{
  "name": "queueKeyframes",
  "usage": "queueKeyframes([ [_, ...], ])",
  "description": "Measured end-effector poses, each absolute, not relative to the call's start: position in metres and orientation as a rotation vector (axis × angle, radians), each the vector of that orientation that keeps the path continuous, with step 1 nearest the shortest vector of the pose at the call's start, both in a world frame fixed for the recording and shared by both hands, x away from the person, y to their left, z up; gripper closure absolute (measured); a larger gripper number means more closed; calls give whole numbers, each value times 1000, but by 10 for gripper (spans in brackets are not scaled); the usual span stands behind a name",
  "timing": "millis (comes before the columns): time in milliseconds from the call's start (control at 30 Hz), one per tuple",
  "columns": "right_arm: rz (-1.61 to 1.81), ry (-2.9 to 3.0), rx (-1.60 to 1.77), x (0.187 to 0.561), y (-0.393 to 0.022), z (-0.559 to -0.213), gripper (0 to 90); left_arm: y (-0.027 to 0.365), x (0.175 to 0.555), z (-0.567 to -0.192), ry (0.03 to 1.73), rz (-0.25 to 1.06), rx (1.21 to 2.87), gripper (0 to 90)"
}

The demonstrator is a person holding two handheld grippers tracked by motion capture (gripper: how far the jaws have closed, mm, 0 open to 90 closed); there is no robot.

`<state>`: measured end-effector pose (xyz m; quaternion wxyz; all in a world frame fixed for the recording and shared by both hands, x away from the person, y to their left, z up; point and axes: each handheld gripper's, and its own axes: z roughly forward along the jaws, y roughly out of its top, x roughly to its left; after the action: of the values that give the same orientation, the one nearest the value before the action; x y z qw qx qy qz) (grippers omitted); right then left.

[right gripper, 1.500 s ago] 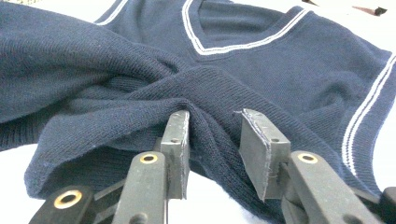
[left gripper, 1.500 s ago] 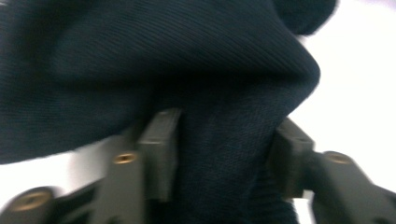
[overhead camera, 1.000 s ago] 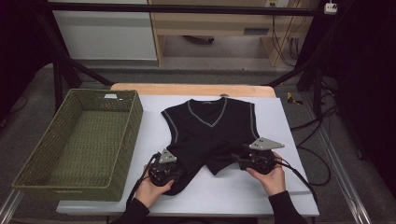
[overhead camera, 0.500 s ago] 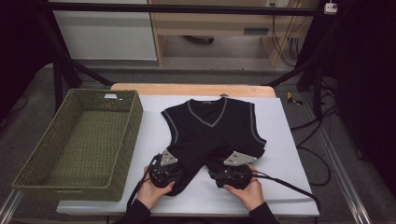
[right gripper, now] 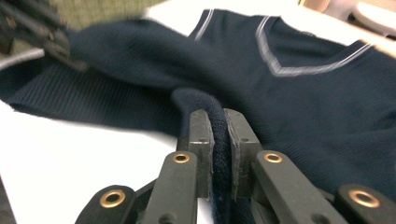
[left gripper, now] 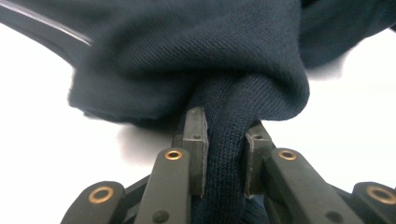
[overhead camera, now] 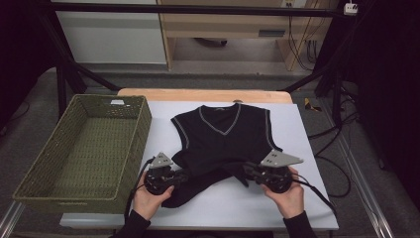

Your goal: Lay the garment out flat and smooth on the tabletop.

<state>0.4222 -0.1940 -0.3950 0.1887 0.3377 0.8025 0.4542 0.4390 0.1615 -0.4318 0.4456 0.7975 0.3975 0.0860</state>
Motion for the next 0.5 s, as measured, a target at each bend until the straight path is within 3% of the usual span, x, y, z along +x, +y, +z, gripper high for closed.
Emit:
queueKeyframes([
  [133, 1256, 2188, 1015, 447, -210, -386, 830, 169, 451, -441, 1059, 207, 1964, 751],
  [300, 991, 2221, 1020, 493, -210, -424, 807, 164, 458, -463, 1106, 216, 2019, 737],
  [433, 990, 2212, 1085, 503, -215, -451, 729, 164, 459, -467, 1113, 249, 2023, 672],
  [500, 1045, 2184, 1110, 498, -219, -450, 626, 166, 457, -467, 1122, 267, 2014, 607],
])
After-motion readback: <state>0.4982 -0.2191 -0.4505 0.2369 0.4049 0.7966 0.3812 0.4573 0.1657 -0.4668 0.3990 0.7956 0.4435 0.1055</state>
